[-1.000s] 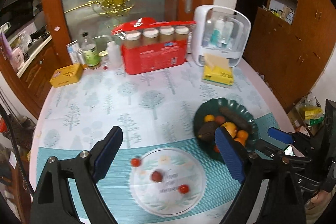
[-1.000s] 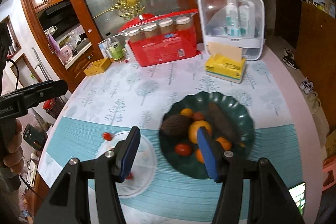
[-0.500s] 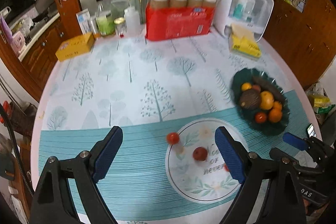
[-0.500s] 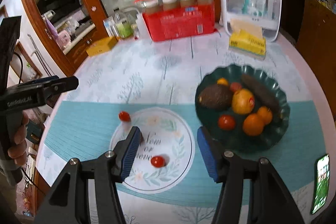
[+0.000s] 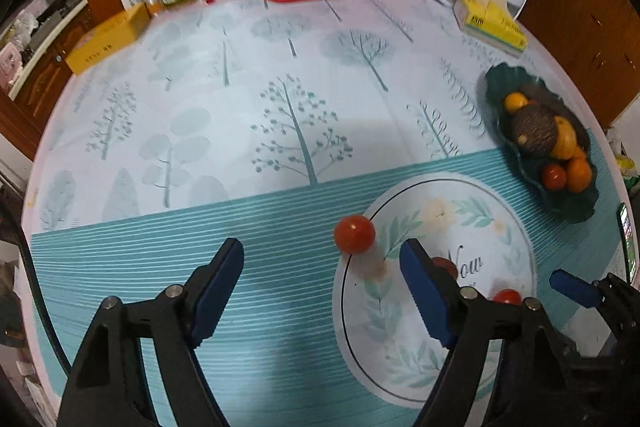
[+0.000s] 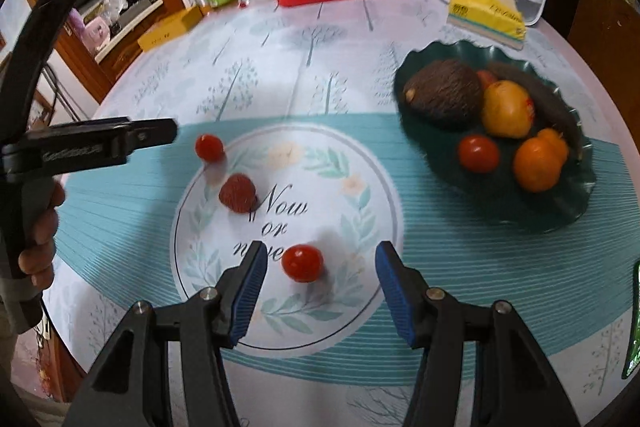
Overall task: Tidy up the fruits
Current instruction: 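Grasp a red cherry tomato with each tool, then carry both cherry tomatoes onto the green plate and open both tools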
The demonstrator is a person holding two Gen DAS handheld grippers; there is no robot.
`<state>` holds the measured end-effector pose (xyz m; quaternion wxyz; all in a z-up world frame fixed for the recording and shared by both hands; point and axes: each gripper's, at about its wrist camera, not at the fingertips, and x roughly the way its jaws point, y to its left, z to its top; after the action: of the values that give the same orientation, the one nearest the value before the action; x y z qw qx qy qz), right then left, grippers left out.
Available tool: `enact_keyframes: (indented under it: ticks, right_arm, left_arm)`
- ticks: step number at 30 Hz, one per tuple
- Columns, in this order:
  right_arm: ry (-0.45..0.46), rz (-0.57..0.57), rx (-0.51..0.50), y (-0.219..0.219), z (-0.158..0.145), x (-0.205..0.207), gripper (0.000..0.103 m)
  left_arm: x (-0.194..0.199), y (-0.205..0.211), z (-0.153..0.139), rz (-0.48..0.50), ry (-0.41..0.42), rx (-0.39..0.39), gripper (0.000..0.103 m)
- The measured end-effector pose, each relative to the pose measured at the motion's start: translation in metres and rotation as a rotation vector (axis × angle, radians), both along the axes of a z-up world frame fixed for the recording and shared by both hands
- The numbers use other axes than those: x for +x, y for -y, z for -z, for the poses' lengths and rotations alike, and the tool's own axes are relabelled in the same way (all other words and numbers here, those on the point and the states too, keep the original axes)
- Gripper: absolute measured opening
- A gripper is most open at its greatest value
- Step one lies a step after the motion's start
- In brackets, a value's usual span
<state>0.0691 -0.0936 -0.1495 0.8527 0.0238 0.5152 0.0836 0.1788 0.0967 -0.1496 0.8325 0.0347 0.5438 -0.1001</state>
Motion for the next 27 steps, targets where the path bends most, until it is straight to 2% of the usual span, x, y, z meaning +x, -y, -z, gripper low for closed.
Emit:
enact_keyframes:
  ticks: [7,14,17,19,27]
  right_arm:
    - [-0.017,0.002,-0.005,-0.006,0.016,0.006,0.053]
    - [-0.030,-0.007,-0.026,-0.011,0.027,0.010,0.040]
    - [-0.042,-0.023,-0.042,-0.014,0.031,0.010,0.029]
    - [-0.034,-0.029,-0.056,-0.017,0.031,0.010,0.028]
    - [-0.030,-0.025,-0.039,-0.014,0.029,0.007,0.027]
  left_arm:
    - [0.014,0.010,0.028,0.019,-0.040,-0.005,0.059]
    - [0.017,0.021,0.039,0.031,-0.045,0.005,0.043]
    - [0.017,0.021,0.040,0.029,-0.038,0.005,0.034]
    - [0.016,0.023,0.040,0.030,-0.031,0.004,0.025]
    - [0.011,0.020,0.032,0.012,-0.017,0.013,0.024]
